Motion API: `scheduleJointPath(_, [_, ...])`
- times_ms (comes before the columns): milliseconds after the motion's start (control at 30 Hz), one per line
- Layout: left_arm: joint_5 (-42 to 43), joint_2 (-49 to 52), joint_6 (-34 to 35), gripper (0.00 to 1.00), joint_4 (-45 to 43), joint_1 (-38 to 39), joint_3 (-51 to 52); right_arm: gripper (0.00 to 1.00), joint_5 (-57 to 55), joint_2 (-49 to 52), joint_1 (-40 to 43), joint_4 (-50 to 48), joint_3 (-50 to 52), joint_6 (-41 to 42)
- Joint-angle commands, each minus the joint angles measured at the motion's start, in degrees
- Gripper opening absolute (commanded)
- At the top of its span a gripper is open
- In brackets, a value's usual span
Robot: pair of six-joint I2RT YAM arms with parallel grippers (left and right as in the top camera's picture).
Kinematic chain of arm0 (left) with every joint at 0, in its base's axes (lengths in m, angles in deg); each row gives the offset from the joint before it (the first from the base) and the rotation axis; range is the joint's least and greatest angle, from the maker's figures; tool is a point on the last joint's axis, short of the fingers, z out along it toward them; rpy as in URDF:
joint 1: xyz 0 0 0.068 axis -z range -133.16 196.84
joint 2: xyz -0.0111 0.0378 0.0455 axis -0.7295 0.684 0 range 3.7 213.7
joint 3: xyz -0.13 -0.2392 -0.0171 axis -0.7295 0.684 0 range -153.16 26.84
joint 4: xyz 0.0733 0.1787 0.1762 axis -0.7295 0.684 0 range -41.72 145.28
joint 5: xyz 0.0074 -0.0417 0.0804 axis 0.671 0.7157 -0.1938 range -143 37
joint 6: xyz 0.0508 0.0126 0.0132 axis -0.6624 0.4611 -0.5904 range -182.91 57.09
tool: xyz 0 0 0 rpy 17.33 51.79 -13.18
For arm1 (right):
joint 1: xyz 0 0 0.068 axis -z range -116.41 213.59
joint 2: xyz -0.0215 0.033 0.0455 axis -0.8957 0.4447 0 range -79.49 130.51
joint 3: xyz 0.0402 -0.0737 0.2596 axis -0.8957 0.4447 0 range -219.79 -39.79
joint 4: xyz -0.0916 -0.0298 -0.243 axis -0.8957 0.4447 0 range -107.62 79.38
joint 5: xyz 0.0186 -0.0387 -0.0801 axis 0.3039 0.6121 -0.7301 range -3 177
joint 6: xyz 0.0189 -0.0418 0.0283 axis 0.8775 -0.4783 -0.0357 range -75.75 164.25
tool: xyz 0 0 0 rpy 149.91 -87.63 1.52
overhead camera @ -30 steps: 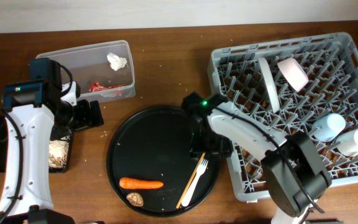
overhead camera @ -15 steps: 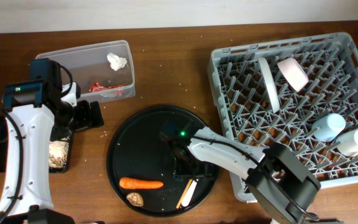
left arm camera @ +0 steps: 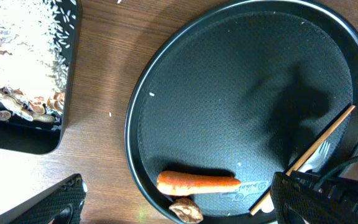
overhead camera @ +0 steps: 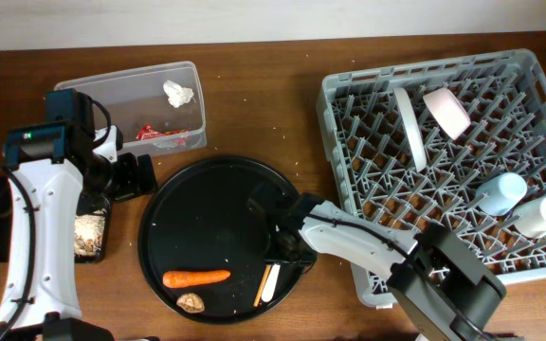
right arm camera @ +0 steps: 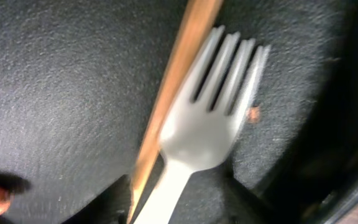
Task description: Sort waste into correct bins and load items into the dishwasher rack
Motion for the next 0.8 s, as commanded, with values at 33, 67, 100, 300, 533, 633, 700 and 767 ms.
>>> scheduleJointPath(33, [-0.4,0.1,-0.1,0.95,0.0,0.1,0.3,0.45,-3.0,2.2,1.4,-0.8,0.2,-0.9])
scheduleJointPath(67, [-0.4,0.1,-0.1,0.95,-0.1,0.1,0.3,0.4,-3.5,2.2,1.7,-0.7,0.2,-0.9])
scheduleJointPath(100, [-0.4,0.1,-0.1,0.95,-0.1,0.1,0.3,0.38,-4.2,2.2,1.9,-0.7,0.2,-0.9])
scheduleJointPath(300, [-0.4,0.1,-0.1,0.95,-0.1,0.1,0.3,0.32,-6.4,2.3,3.8,-0.6,0.2,-0.8])
scheduleJointPath(533, [-0.4,0.1,-0.1,0.95,-0.4,0.1,0.3,0.31,-9.2,2.3,3.8,-0.2,0.2,-0.4])
scheduleJointPath(633, [-0.4,0.1,-0.1,0.95,-0.4,0.1,0.3,0.31,-10.4,2.3,3.8,-0.3,0.2,-0.4])
scheduleJointPath(700, [-0.4,0.1,-0.1,0.95,-0.4,0.1,0.3,0.3,-10.4,2.3,3.8,-0.6,0.2,-0.4])
scheduleJointPath(767, [-0.4,0.1,-0.1,0.95,-0.4,0.1,0.3,0.3,-11.8,2.3,3.9,-1.2,0.2,-0.4])
